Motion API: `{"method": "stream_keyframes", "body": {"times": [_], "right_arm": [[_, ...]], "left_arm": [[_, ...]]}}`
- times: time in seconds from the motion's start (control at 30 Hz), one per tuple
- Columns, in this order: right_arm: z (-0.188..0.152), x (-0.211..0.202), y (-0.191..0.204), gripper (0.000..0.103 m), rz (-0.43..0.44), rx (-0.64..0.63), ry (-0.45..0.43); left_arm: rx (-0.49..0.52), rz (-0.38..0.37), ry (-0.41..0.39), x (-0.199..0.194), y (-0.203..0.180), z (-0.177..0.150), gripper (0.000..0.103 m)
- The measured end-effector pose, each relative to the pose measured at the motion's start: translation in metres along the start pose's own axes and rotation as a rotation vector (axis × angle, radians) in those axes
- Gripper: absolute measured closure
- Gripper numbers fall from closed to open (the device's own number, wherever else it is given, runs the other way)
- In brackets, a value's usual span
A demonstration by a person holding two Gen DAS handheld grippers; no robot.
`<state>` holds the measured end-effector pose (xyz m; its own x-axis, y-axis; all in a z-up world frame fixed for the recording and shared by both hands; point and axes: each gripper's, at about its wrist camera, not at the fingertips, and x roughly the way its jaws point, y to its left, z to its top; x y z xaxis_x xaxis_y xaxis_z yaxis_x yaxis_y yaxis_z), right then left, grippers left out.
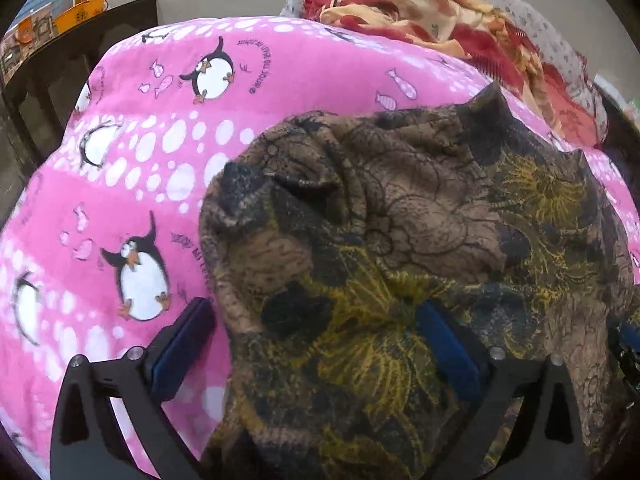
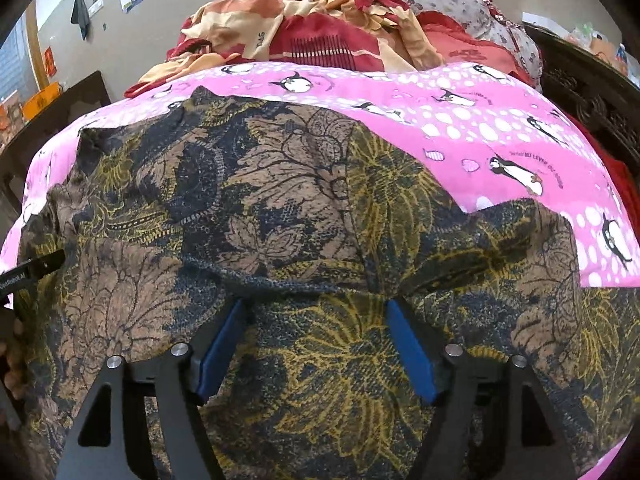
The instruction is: Fold small clothes
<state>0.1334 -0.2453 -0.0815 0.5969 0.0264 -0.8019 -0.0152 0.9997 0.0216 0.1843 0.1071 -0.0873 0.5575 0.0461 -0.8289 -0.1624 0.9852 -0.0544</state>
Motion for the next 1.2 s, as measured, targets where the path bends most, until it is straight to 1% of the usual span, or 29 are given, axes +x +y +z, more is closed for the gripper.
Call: {"method": "stream_keyframes", "body": {"times": [0.03, 0.07, 0.1, 0.17, 0.2, 0.23, 0.27, 0.3, 0.33, 0.37, 0.4, 0.43, 0.5, 0.63, 0.77, 0.9, 0.97, 1.03, 1.07, 1.1, 1.17, 1.2], "right_arm": [[0.002, -0.008, 0.006, 0.027, -0.042, -0.015, -0.005], [0.002, -0.024, 0.014, 0.027, -0.052, -0.022, -0.036], [-0.002, -0.038, 0.024, 0.027, -0.010, -0.022, -0.069], [-0.016, -0.053, 0.047, 0.027, 0.046, -0.049, -0.077], [-0.023, -0.055, 0.057, 0.027, 0.049, -0.074, -0.065], [-0.032, -0.053, 0.068, 0.027, 0.049, -0.103, -0.043], [-0.043, -0.046, 0.078, 0.026, 0.047, -0.129, -0.007], [-0.053, -0.035, 0.083, 0.026, 0.032, -0.140, 0.036], [-0.062, -0.030, 0.082, 0.025, 0.030, -0.123, 0.022], [-0.065, -0.032, 0.077, 0.024, 0.054, -0.088, -0.011], [-0.064, -0.031, 0.072, 0.024, 0.075, -0.069, -0.005], [-0.064, -0.030, 0.068, 0.023, 0.099, -0.050, -0.006], [-0.065, -0.030, 0.065, 0.022, 0.113, -0.046, -0.011], [-0.068, -0.030, 0.074, 0.019, 0.076, -0.083, -0.016], [-0.066, -0.031, 0.071, 0.019, 0.083, -0.076, -0.017], [-0.066, -0.032, 0.070, 0.019, 0.081, -0.076, -0.017], [-0.064, -0.034, 0.070, 0.019, 0.082, -0.070, 0.000], [-0.063, -0.046, 0.063, 0.019, 0.061, -0.044, 0.025], [-0.063, -0.056, 0.058, 0.019, 0.039, -0.026, 0.022], [-0.066, -0.075, 0.047, 0.019, 0.012, -0.005, 0.007], [-0.073, -0.103, 0.025, 0.018, 0.008, 0.021, -0.028], [-0.080, -0.123, 0.004, 0.018, -0.002, 0.041, -0.056]], "left_arm": [[-0.007, 0.017, -0.028, -0.013, -0.001, -0.001, 0.003], [-0.019, 0.012, -0.077, -0.030, -0.001, -0.003, 0.003], [-0.028, -0.027, -0.141, -0.053, -0.005, -0.011, 0.003], [-0.002, -0.096, -0.174, -0.075, -0.017, -0.030, 0.003], [0.018, -0.122, -0.169, -0.078, -0.024, -0.039, 0.003], [0.049, -0.152, -0.142, -0.074, -0.034, -0.050, 0.003], [0.072, -0.163, -0.095, -0.065, -0.042, -0.060, 0.003], [0.083, -0.155, -0.056, -0.055, -0.048, -0.069, 0.003], [0.096, -0.126, -0.013, -0.041, -0.052, -0.078, 0.003], [0.124, -0.096, -0.027, -0.036, -0.057, -0.084, 0.000], [0.161, -0.076, -0.070, -0.038, -0.064, -0.088, 0.000], [0.170, -0.063, -0.072, -0.039, -0.066, -0.089, 0.000], [0.150, -0.067, -0.070, -0.040, -0.065, -0.090, 0.000], [0.151, -0.067, -0.073, -0.042, -0.065, -0.090, 0.000], [0.148, -0.071, -0.079, -0.047, -0.070, -0.093, 0.000], [0.145, -0.073, -0.081, -0.040, -0.065, -0.091, 0.000], [0.142, -0.079, -0.081, -0.040, -0.064, -0.090, 0.000], [0.142, -0.079, -0.082, -0.041, -0.063, -0.091, 0.000], [0.142, -0.080, -0.082, -0.042, -0.063, -0.091, 0.000], [0.141, -0.080, -0.082, -0.042, -0.063, -0.092, 0.000], [0.142, -0.078, -0.083, -0.042, -0.064, -0.092, 0.000], [0.143, -0.078, -0.082, -0.041, -0.064, -0.092, 0.000]]}}
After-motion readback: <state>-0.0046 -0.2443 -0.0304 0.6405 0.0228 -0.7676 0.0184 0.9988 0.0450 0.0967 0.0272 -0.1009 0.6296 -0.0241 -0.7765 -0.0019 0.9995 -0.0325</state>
